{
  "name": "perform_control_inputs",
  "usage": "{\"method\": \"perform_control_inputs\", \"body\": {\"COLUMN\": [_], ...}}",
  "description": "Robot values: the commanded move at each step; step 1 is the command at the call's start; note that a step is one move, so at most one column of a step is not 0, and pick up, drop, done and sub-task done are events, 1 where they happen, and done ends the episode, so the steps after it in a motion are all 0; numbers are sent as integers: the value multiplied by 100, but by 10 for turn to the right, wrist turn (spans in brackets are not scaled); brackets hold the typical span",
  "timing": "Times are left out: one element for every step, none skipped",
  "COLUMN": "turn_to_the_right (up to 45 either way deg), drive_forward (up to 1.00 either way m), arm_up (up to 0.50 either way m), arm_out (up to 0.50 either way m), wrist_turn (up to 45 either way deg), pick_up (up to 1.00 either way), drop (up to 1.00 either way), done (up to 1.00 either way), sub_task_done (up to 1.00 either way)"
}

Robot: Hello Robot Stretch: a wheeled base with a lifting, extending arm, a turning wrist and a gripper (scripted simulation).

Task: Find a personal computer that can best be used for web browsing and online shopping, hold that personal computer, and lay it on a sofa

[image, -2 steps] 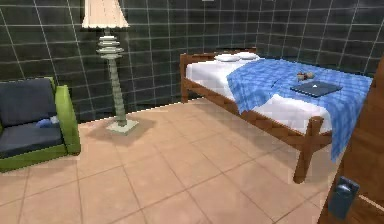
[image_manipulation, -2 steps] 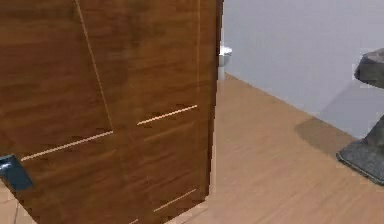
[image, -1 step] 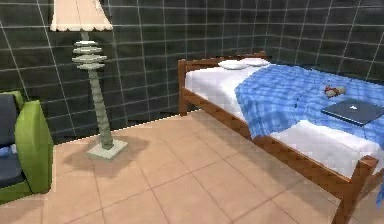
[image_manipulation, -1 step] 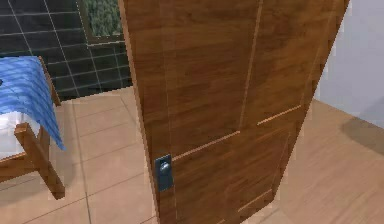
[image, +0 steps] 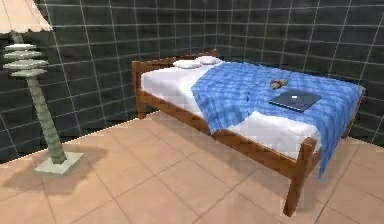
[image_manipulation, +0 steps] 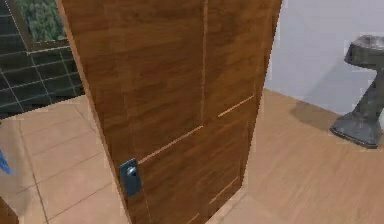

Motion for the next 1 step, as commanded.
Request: {"method": "perform_control_inputs", "body": {"turn_to_the_right": [0], "drive_forward": [35], "arm_up": [0], "arm_out": [0], "wrist_turn": [0], "pick_up": [0], "drop": [0], "done": [0], "sub_task_done": [0]}}
